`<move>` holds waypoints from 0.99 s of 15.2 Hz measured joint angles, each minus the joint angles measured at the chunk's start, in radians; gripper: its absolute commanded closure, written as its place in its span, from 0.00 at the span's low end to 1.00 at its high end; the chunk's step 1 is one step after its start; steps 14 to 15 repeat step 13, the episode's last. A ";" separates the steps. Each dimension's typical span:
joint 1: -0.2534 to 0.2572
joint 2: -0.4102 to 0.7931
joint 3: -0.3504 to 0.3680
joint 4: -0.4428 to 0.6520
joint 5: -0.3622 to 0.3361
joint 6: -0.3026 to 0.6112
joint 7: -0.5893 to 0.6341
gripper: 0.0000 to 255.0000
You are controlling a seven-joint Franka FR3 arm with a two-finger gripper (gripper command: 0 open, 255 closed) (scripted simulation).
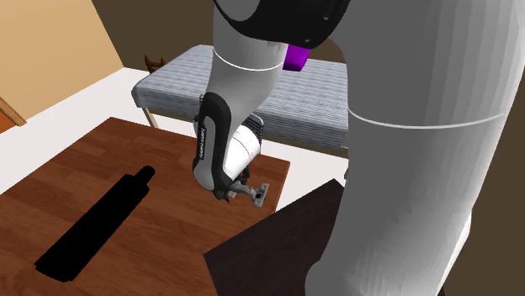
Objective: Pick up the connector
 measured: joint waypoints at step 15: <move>-0.031 -0.206 0.050 -0.037 0.082 -0.166 -0.068 1.00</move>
